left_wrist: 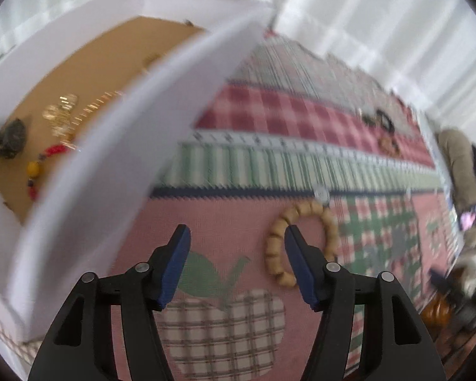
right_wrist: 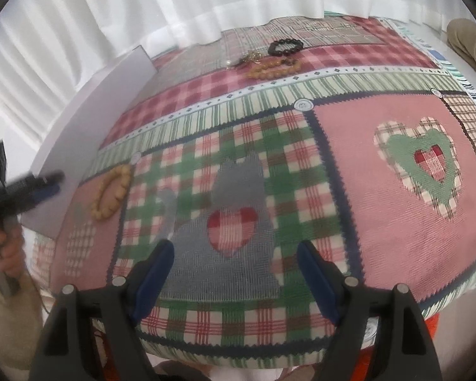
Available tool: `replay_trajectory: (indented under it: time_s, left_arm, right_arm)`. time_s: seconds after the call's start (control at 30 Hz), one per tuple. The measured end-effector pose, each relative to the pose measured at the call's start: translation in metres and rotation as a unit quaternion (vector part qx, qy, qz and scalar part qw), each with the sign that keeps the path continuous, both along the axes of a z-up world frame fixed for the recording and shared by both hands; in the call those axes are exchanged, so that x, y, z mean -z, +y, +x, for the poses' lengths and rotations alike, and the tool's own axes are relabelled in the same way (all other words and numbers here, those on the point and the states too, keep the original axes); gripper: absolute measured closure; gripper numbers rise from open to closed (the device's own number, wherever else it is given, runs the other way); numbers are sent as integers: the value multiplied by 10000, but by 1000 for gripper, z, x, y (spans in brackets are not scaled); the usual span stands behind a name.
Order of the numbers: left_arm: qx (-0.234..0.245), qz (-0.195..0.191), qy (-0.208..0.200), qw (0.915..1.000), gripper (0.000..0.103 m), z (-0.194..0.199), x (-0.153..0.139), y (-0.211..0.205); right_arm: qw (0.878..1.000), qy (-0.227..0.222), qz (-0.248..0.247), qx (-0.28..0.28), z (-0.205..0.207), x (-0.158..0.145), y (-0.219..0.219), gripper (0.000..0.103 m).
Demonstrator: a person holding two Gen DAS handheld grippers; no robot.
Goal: Organize jewelry
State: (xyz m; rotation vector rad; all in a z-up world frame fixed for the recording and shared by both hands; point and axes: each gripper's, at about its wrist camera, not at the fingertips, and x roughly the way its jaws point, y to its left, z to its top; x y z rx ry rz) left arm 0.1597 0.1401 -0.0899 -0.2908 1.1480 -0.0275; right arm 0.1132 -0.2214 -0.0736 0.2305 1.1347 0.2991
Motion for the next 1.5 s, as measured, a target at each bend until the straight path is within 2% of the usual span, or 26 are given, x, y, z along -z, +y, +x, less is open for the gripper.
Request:
replay_trajectory:
  time_s: [0.07, 0.17, 0.3, 0.4, 0.47, 0.53, 0.6, 0.67, 0.7, 0.77, 0.8, 0.83, 0.97, 1.13, 1.33, 1.5]
  left_arm:
    - [196, 119, 87, 9997, 41, 2, 10, -18]
    - [423, 668, 122, 9968, 43, 8, 25, -45]
    - [400, 1066, 113, 9934, 48, 13, 33, -55]
    - [378, 1182, 110, 9922, 48, 13, 33, -59]
    - [388, 1310, 84, 9906, 49, 13, 34, -64]
    - [477, 1403, 40, 9890, 57, 11, 32, -68]
    - [561, 1455, 22, 9878, 70, 11, 31, -72]
    - [641, 1437, -1, 9875, 79, 12, 31, -75]
    - [669, 1423, -12, 9876, 88, 13, 31, -76]
    - [727, 1435, -38, 9870, 90, 13, 30, -80]
    - [731, 1453, -49, 9867, 91, 14, 30, -81]
    - [733, 1443, -62, 9868, 91, 14, 30, -81]
    - [667, 865, -81, 9940, 91, 13, 20, -70]
    - [572, 345, -312, 9973, 91, 9, -12, -63]
    - [469, -9, -667, 9967, 91, -8, -62, -49]
    - [403, -127, -893, 9951, 91, -14, -101, -34]
  right_arm:
    - [9996, -10, 269, -15, 14, -13, -7, 21]
    - [9963, -229, 809, 199, 57, -42, -33, 21]
    - [9983, -433, 221, 311, 130, -55, -50, 21]
    - [9997, -60, 230, -2, 175, -37, -39, 22]
    - [9996, 143, 154, -191, 198, -20, -22, 37]
    - [9980, 217, -254, -528, 217, -3, 4, 53]
    - [9954, 261, -563, -727, 231, 13, 24, 64]
    - [9915, 313, -897, -888, 243, 29, 43, 65]
    - [9902, 339, -1060, -849, 249, 36, 47, 65]
    - [9894, 437, -1144, -785, 256, 48, 52, 66]
    - [9884, 264, -1274, -780, 257, 47, 55, 74]
    - [9869, 290, -1360, -821, 258, 49, 58, 85]
    - [9921, 210, -1071, -616, 252, 40, 48, 87]
    - [9992, 13, -108, -391, 230, -5, 17, 91]
    - [9970, -150, 500, -574, 205, -50, 19, 91]
    - [9914, -323, 827, -961, 182, -84, 53, 91]
